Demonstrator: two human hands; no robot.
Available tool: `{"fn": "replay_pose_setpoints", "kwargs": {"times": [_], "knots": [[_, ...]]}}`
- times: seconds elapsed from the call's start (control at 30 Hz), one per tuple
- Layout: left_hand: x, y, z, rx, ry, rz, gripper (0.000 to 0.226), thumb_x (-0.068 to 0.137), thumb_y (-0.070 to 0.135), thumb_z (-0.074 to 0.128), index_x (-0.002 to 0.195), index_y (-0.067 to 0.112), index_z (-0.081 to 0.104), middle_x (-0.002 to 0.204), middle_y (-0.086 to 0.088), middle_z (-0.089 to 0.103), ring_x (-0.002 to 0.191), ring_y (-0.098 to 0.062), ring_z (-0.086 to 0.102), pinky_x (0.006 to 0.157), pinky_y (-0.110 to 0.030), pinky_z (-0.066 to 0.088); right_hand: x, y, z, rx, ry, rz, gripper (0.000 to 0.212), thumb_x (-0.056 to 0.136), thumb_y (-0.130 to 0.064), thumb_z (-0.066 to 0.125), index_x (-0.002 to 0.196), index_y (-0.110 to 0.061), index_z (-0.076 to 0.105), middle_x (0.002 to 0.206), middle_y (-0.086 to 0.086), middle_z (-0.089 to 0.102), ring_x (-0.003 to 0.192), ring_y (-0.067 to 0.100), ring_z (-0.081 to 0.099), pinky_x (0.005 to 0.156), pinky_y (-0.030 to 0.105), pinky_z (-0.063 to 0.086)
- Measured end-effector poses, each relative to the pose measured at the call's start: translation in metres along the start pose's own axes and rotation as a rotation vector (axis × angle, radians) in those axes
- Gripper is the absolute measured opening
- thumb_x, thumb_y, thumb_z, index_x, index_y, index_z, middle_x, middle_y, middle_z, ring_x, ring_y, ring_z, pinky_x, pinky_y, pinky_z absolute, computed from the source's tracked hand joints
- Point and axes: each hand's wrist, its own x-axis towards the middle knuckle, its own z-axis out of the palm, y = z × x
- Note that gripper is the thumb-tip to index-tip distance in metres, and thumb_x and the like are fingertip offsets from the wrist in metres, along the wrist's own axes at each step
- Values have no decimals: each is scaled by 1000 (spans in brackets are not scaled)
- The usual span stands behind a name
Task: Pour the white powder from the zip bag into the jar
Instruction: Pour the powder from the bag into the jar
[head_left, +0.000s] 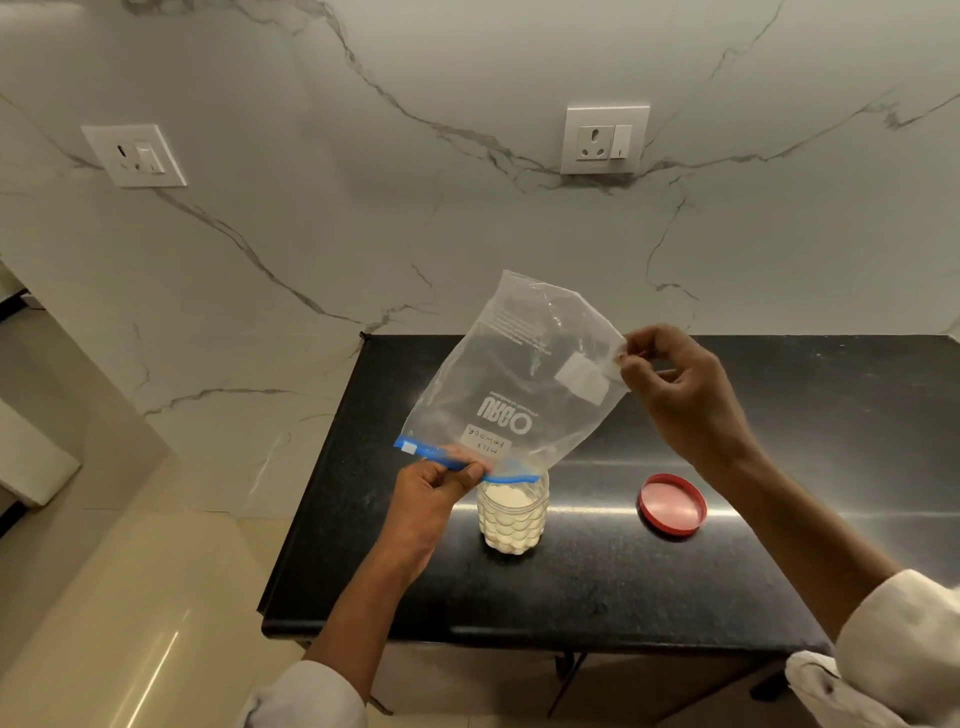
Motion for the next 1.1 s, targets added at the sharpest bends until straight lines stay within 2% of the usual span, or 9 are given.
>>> {"fn": "replay_pose_setpoints", "kwargs": {"times": [0.17, 0.27, 0.4, 0.53, 0.67, 0.8, 0.93, 1.03, 1.1], "knots": [[-1, 0, -2, 8, 0, 1, 12, 89, 7, 63, 97, 11, 70, 94, 11, 75, 97, -2, 68, 78, -14, 55, 12, -10, -13, 156, -36, 90, 38, 85, -35, 59, 118, -17, 52, 102, 1, 61, 91, 14, 62, 66, 22, 51], [0, -1, -3, 4, 6, -8, 13, 88, 8, 64, 99, 10, 70, 93, 11, 75, 96, -1, 68, 82, -15, 55, 19, -15, -15, 63, -86, 51, 20, 94, -27, 59, 107, -12, 61, 101, 5, 63, 93, 21, 64, 69, 22, 53], [-1, 2, 0, 2, 20, -14, 16, 88, 10, 64, 102, 9, 71, 97, 7, 75, 96, -1, 68, 77, -12, 54, 24, -19, -11, -7, 36, -39, 14, 93, -21, 61, 98, -8, 66, 108, 8, 57, 94, 18, 58, 74, 23, 52], [-2, 2, -3, 0, 40, -37, 14, 88, 9, 64, 100, 12, 71, 99, 8, 74, 94, 1, 68, 75, -13, 54, 21, -14, -6, -46, -192, 43, 16, 92, -21, 62, 99, -7, 65, 99, 8, 62, 92, 25, 61, 73, 27, 53], [-1, 2, -3, -11, 41, -35, 15, 87, 9, 64, 100, 11, 71, 96, 8, 75, 94, -1, 69, 77, -14, 55, 21, -18, -8, 20, 61, -57, 9, 92, -20, 62, 94, -12, 66, 102, 8, 59, 92, 25, 60, 75, 35, 55], [-1, 2, -2, -3, 36, -29, 13, 88, 8, 64, 97, 13, 71, 93, 9, 75, 94, 0, 69, 80, -16, 55, 20, -18, -6, -23, -125, -13, 10, 92, -20, 61, 94, -11, 65, 96, 5, 61, 91, 24, 61, 78, 40, 56], [-1, 3, 4, -4, 32, -17, 12, 88, 8, 64, 93, 16, 71, 86, 13, 75, 89, 2, 69, 76, -12, 55, 21, -20, -8, 29, 98, -92, 7, 93, -22, 61, 94, -16, 65, 101, 3, 60, 87, 25, 62, 67, 37, 54], [-1, 5, 4, 31, 33, -19, 12, 88, 10, 64, 92, 19, 71, 85, 17, 75, 89, 5, 68, 75, -12, 54, 19, -18, -3, 24, -7, -52, 6, 94, -21, 58, 96, -17, 62, 94, 0, 62, 84, 20, 62, 67, 29, 53], [-2, 2, 2, 26, 36, -27, 13, 89, 9, 64, 91, 20, 70, 84, 19, 75, 87, 6, 68, 74, -12, 53, 17, -15, -3, -6, -55, -32, 7, 94, -21, 59, 96, -16, 63, 92, 0, 63, 87, 20, 63, 73, 33, 56]]}}
